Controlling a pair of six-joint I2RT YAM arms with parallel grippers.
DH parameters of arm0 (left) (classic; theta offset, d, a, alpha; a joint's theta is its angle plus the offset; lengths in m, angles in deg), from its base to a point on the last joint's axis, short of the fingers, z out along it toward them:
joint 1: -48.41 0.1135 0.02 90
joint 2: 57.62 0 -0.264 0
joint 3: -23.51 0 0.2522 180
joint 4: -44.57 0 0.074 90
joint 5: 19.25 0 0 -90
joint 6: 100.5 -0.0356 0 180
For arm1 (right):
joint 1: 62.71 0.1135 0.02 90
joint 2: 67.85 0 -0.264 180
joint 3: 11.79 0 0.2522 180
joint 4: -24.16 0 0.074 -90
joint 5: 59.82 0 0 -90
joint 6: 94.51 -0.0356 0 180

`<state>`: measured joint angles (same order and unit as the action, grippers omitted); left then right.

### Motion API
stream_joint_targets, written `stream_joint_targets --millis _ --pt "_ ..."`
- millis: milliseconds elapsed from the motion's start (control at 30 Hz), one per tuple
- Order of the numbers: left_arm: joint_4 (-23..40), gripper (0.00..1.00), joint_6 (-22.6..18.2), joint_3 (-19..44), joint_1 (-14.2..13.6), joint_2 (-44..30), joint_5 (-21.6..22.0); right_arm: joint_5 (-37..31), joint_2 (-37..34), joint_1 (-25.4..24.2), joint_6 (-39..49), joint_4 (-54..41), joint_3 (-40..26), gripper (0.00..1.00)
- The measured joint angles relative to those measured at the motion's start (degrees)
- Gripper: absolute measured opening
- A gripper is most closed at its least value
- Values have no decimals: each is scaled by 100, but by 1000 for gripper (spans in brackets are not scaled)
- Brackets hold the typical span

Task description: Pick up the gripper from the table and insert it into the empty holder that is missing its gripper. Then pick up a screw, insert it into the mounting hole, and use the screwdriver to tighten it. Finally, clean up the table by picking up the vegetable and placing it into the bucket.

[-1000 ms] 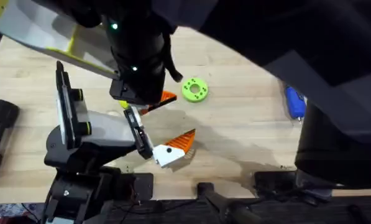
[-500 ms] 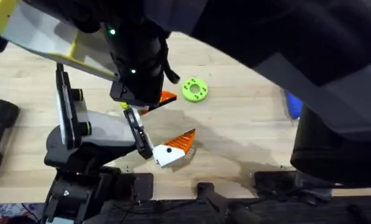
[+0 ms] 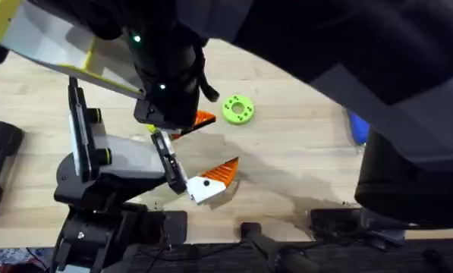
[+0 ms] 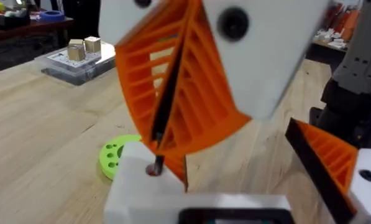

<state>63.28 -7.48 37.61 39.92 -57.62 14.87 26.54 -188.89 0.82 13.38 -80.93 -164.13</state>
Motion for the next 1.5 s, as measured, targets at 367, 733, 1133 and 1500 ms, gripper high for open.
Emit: stream_joint_targets --millis 367,733,1133,1500 --pt "0 986 0 0 0 -1 0 0 0 -8 17 -23 0 12" --pt "0 986 0 0 0 0 0 0 0 -22 17 -24 0 12" --pt "3 986 17 0 0 -1 1 1 -263 -22 19 -32 0 12" --pt "7 986 85 0 0 -10 -7 0 -293 -22 18 -46 0 12"
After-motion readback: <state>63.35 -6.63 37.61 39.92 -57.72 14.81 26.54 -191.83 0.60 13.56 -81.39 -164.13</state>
